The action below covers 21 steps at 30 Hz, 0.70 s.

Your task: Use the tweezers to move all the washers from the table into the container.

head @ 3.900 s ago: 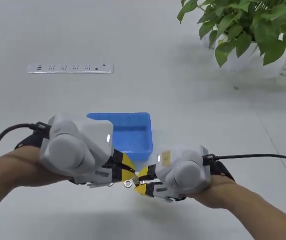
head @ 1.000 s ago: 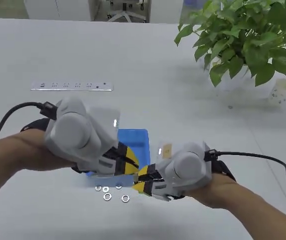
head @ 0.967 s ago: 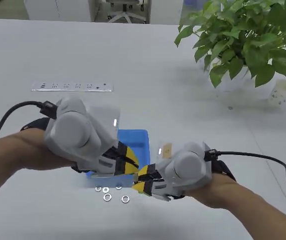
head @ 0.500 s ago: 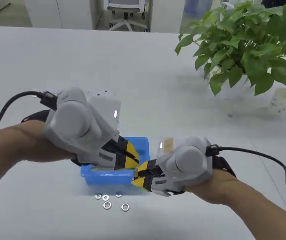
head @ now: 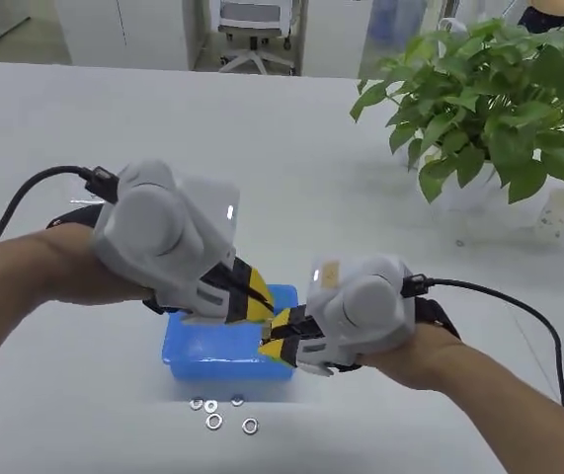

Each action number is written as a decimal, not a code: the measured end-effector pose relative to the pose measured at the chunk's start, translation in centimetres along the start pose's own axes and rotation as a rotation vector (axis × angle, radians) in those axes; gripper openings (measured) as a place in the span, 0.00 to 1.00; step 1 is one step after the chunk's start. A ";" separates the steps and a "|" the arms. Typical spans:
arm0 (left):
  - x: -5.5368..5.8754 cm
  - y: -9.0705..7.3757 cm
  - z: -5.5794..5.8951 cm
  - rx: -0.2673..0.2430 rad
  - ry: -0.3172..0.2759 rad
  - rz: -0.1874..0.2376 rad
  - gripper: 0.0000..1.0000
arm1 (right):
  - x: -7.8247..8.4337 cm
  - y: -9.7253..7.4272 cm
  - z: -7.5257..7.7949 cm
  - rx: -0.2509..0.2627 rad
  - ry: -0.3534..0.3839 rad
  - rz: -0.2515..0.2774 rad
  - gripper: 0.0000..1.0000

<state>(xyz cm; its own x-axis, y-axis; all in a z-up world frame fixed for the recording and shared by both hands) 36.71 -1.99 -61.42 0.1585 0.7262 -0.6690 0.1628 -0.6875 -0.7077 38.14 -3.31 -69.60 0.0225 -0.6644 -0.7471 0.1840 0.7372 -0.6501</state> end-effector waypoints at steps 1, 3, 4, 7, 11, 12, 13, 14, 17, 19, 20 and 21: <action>0.1 0.0 -0.2 -0.002 0.000 -0.001 0.05 | 0.0 0.1 0.3 -0.001 -0.003 0.000 0.10; 0.2 0.1 -0.5 -0.005 0.002 -0.003 0.05 | 0.0 0.3 0.6 -0.001 -0.006 -0.002 0.10; 0.4 0.2 -0.7 -0.003 0.002 -0.005 0.05 | 0.0 0.5 0.8 -0.004 -0.008 -0.004 0.10; 0.7 0.5 -1.2 -0.002 0.002 -0.010 0.05 | 0.2 1.0 1.3 -0.007 -0.012 -0.008 0.10; 1.3 0.8 -1.8 -0.002 -0.002 -0.013 0.05 | 0.4 1.6 1.9 -0.011 -0.013 -0.013 0.10; 1.4 0.9 -1.9 -0.002 -0.003 -0.013 0.05 | 0.4 1.7 2.0 -0.012 -0.012 -0.013 0.10; 1.6 1.0 -2.1 -0.004 -0.005 -0.013 0.05 | 0.5 1.9 2.2 -0.012 -0.010 -0.014 0.10; 1.8 1.1 -2.2 -0.004 -0.008 -0.013 0.05 | 0.6 2.0 2.3 -0.012 -0.007 -0.016 0.10; 2.3 1.5 -2.6 -0.003 -0.013 -0.015 0.05 | 1.0 2.5 2.6 -0.015 -0.003 -0.018 0.10; 2.5 1.8 -2.7 -0.001 -0.014 -0.017 0.05 | 1.2 2.7 2.8 -0.017 0.004 -0.020 0.10; 2.6 1.9 -2.8 0.000 -0.016 -0.019 0.05 | 1.3 2.9 2.8 -0.019 0.006 -0.021 0.10; 2.7 2.0 -2.8 0.001 -0.019 -0.019 0.05 | 1.4 3.0 2.8 -0.020 0.007 -0.022 0.10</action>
Point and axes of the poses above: the centre of the closed fingertips' face, and the gripper's own axes: y roughly forward along the fingers, z roughly to its right, x roughly out of its underside, the point moved 3 cm from there along -y, roughly backward along the fingers
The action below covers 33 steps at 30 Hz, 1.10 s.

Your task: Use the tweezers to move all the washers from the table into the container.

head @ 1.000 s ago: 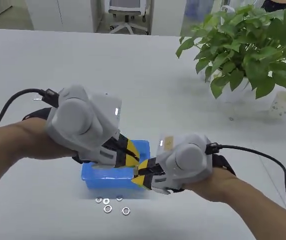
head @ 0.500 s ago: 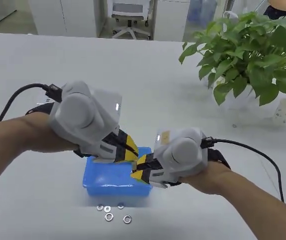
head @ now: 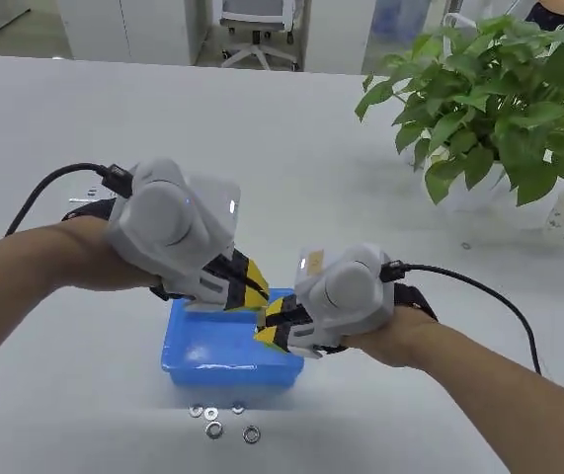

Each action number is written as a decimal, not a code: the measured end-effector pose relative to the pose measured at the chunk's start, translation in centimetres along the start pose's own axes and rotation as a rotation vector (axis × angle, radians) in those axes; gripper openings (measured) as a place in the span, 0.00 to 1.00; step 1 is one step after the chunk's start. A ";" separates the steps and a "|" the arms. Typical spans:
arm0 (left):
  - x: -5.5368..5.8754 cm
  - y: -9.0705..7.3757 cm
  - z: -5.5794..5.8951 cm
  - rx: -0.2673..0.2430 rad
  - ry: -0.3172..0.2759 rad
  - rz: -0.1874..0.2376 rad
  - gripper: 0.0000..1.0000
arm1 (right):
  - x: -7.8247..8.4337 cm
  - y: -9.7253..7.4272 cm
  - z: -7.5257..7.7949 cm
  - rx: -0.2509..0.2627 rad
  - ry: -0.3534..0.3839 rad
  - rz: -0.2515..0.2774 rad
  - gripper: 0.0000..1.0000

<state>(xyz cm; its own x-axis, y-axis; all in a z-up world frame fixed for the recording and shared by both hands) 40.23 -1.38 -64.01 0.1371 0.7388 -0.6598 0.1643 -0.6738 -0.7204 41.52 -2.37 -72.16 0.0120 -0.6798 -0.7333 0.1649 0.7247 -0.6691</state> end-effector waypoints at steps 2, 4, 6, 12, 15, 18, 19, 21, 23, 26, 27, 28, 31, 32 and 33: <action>0.3 0.3 -0.1 0.003 -0.004 -0.002 0.05 | 0.3 0.4 0.1 -0.005 0.009 -0.007 0.10; 0.7 0.6 -0.3 0.007 -0.011 -0.002 0.05 | 0.6 0.7 0.2 -0.007 0.012 -0.011 0.10; 1.1 0.8 -0.4 0.011 -0.016 -0.004 0.05 | 0.8 1.0 0.2 -0.013 0.023 -0.014 0.10; 2.0 1.6 -0.4 0.024 -0.029 -0.008 0.05 | 1.6 1.9 0.2 -0.027 0.036 -0.026 0.10; 2.3 1.9 -0.5 0.028 -0.036 -0.008 0.05 | 1.8 2.2 0.3 -0.030 0.042 -0.026 0.10; 2.7 2.1 -0.5 0.032 -0.045 -0.006 0.05 | 2.0 2.6 0.2 -0.039 0.046 -0.032 0.10; 2.8 2.2 -0.6 0.033 -0.047 -0.006 0.05 | 2.1 2.7 0.2 -0.041 0.042 -0.036 0.10; 3.1 2.3 -0.6 0.037 -0.052 -0.006 0.05 | 2.2 2.9 0.2 -0.048 0.044 -0.041 0.10; 3.3 2.5 -0.6 0.039 -0.055 -0.008 0.05 | 2.4 3.1 0.3 -0.052 0.044 -0.044 0.10; 3.5 2.7 -0.6 0.042 -0.061 -0.008 0.05 | 2.6 3.3 0.3 -0.057 0.046 -0.049 0.10; 3.6 2.7 -0.6 0.042 -0.062 -0.008 0.05 | 2.6 3.4 0.3 -0.060 0.046 -0.051 0.10; 3.6 2.8 -0.6 0.043 -0.064 -0.007 0.05 | 2.7 3.4 0.2 -0.061 0.046 -0.052 0.10; 3.8 2.9 -0.5 0.046 -0.067 -0.007 0.05 | 2.8 3.6 0.2 -0.066 0.048 -0.055 0.10; 3.9 3.0 -0.5 0.047 -0.067 -0.007 0.05 | 2.8 3.6 0.2 -0.067 0.048 -0.056 0.10; 3.9 3.0 -0.4 0.046 -0.068 -0.007 0.05 | 2.9 3.7 0.2 -0.067 0.048 -0.057 0.10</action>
Point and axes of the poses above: the centre of the closed fingertips' face, and the gripper's own axes: y roughly forward along the fingers, z roughly to its right, x roughly out of its underside, the point moved 3 cm from there along -y, roughly backward along the fingers
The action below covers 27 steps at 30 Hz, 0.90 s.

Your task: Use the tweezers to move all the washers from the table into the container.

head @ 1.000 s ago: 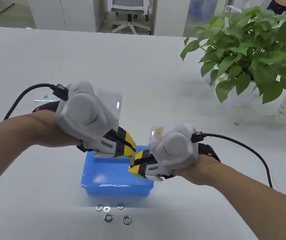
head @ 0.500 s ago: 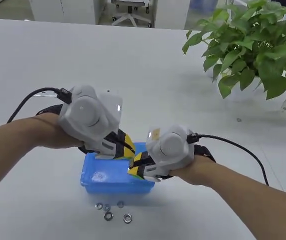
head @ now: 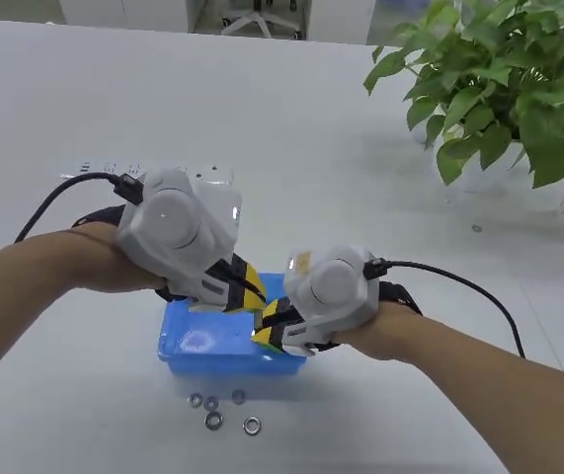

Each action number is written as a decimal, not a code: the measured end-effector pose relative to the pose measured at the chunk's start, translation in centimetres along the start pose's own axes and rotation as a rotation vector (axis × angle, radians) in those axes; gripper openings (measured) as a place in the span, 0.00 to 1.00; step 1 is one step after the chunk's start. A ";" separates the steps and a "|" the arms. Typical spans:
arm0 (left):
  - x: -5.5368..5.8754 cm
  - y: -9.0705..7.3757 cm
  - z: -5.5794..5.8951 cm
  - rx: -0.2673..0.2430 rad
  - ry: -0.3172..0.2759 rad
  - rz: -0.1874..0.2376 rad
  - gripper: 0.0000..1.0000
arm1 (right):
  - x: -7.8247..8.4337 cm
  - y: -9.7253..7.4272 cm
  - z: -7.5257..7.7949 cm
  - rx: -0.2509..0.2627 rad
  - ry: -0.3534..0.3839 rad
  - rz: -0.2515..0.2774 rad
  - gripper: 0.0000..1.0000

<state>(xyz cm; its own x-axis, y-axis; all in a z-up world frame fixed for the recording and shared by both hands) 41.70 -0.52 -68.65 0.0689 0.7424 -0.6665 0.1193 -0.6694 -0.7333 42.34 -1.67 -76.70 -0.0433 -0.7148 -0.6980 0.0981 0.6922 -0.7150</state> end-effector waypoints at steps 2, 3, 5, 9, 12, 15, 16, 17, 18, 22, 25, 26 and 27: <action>0.0 0.0 0.0 0.002 -0.001 0.000 0.05 | 0.0 0.0 0.0 -0.001 0.001 0.000 0.10; 0.0 0.0 0.0 0.002 -0.002 0.001 0.05 | 0.0 0.0 -0.1 -0.002 0.001 0.000 0.10; 0.0 0.0 0.0 0.001 -0.002 0.002 0.05 | 0.0 0.1 0.0 -0.002 0.002 0.002 0.10; 0.0 -0.1 0.0 0.001 0.000 0.000 0.05 | 0.0 0.0 0.0 -0.002 -0.001 -0.002 0.10; 0.0 -0.1 0.0 0.000 0.003 -0.002 0.05 | -0.1 0.0 -0.1 -0.001 -0.003 -0.002 0.11; -0.1 -0.3 0.0 -0.003 0.004 0.000 0.05 | -0.2 -0.1 0.0 0.000 -0.006 0.000 0.11; -0.2 -0.4 0.1 -0.003 0.005 0.000 0.05 | -0.2 -0.2 -0.1 0.001 -0.007 0.000 0.11; -0.2 -0.4 0.1 -0.004 0.006 0.000 0.05 | -0.2 -0.2 0.0 0.002 -0.009 0.001 0.11; -0.3 -0.5 0.1 -0.005 0.006 0.000 0.06 | -0.3 -0.2 -0.1 0.002 -0.008 0.001 0.11; -0.5 -0.8 0.1 -0.009 0.012 -0.001 0.05 | -0.5 -0.5 -0.1 0.003 -0.014 0.003 0.11; -0.8 -1.1 0.3 -0.012 0.016 0.000 0.05 | -0.8 -0.9 -0.2 0.007 -0.018 0.006 0.11; -0.9 -1.2 0.3 -0.013 0.017 0.000 0.05 | -0.8 -1.0 -0.3 0.009 -0.020 0.007 0.11; -1.1 -1.3 0.4 -0.014 0.019 0.000 0.05 | -0.9 -1.1 -0.3 0.011 -0.022 0.008 0.11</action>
Point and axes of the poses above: the centre of the closed fingertips' face, and the gripper's own axes: y roughly forward along the fingers, z roughly to its right, x roughly out of its underside, the point moved 3 cm from there along -y, roughly backward along the fingers
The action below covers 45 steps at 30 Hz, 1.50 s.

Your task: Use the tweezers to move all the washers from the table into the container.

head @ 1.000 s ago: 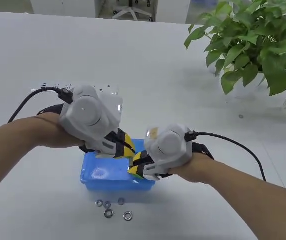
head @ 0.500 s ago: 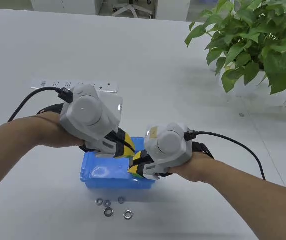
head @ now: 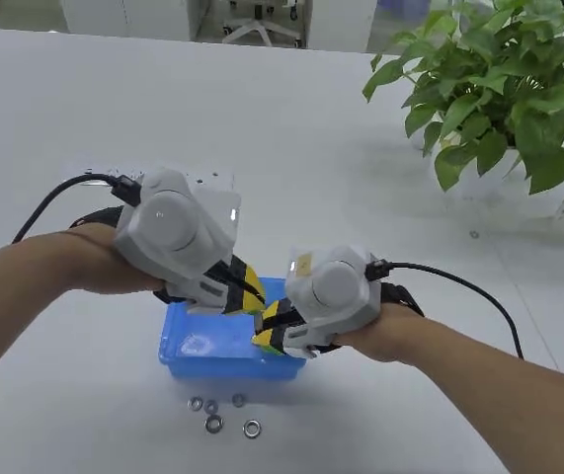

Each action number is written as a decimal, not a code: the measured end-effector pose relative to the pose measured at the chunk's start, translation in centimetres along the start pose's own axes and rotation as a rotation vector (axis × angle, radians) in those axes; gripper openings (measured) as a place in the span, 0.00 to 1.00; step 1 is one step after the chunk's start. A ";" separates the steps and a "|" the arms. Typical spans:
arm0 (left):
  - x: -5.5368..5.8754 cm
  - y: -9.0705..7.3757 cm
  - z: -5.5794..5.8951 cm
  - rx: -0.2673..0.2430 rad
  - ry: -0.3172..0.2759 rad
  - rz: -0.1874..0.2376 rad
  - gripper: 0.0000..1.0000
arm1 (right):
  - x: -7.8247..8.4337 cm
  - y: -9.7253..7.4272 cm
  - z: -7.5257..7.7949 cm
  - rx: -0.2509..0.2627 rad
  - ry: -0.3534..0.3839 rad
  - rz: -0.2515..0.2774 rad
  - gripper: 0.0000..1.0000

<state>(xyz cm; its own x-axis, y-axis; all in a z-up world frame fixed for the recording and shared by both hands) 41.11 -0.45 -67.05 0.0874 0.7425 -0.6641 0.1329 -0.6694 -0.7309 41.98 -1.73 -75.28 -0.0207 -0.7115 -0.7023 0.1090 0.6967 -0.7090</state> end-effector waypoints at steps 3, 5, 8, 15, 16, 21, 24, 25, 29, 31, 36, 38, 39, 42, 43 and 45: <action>-0.2 -0.2 0.1 -0.003 0.006 -0.002 0.05 | -0.3 -0.3 0.0 0.008 -0.008 0.005 0.11; -0.4 -0.4 0.2 -0.004 0.010 -0.004 0.05 | -0.4 -0.4 -0.1 0.010 -0.012 0.007 0.11; -0.6 -0.7 0.2 -0.007 0.015 -0.005 0.05 | -0.8 -0.8 -0.2 0.017 -0.016 0.015 0.11; -1.5 -1.8 0.3 -0.017 0.021 -0.005 0.05 | -1.7 -1.8 -0.4 0.034 -0.025 0.038 0.11; -1.6 -2.0 0.3 -0.018 0.022 -0.004 0.05 | -1.9 -1.9 -0.5 0.037 -0.030 0.039 0.11; -2.2 -2.5 0.9 -0.017 0.025 -0.004 0.05 | -2.2 -2.4 -1.0 0.041 -0.039 0.048 0.11; -2.5 -2.7 1.5 -0.018 0.027 -0.007 0.05 | -2.3 -2.7 -1.5 0.043 -0.043 0.052 0.11; -2.6 -2.8 1.6 -0.018 0.027 -0.007 0.05 | -2.3 -2.8 -1.6 0.044 -0.044 0.054 0.11; -2.9 -2.9 2.3 -0.018 0.028 -0.007 0.05 | -2.4 -3.1 -2.3 0.052 -0.045 0.060 0.11; -2.9 -2.9 2.5 -0.014 0.029 -0.007 0.05 | -2.3 -3.1 -2.6 0.053 -0.045 0.059 0.11; -2.8 -2.8 3.2 -0.009 0.024 -0.003 0.05 | -2.1 -3.2 -3.5 0.053 -0.042 0.058 0.11; -2.8 -2.8 3.5 -0.006 0.019 0.000 0.05 | -2.0 -3.2 -3.8 0.052 -0.043 0.055 0.11; -2.9 -2.8 3.7 -0.005 0.016 0.001 0.05 | -1.9 -3.2 -4.0 0.053 -0.042 0.054 0.11; -2.9 -2.8 4.1 -0.005 0.015 0.003 0.05 | -1.9 -3.3 -4.3 0.054 -0.039 0.057 0.11; -2.9 -2.8 4.1 -0.005 0.016 0.003 0.05 | -1.9 -3.3 -4.3 0.054 -0.042 0.057 0.11; -2.9 -2.8 4.2 -0.006 0.019 0.000 0.05 | -1.9 -3.3 -4.4 0.054 -0.052 0.049 0.11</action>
<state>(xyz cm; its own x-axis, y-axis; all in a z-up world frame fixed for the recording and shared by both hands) 36.30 -0.87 -63.75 0.1063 0.7429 -0.6609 0.1384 -0.6692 -0.7301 37.24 -2.24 -71.88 0.0370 -0.6816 -0.7308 0.1625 0.7257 -0.6686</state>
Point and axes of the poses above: the centre of the closed fingertips' face, and the gripper's own axes: y roughly forward along the fingers, z roughly to its right, x roughly out of its underside, the point moved 3 cm from there along -y, roughly backward along the fingers
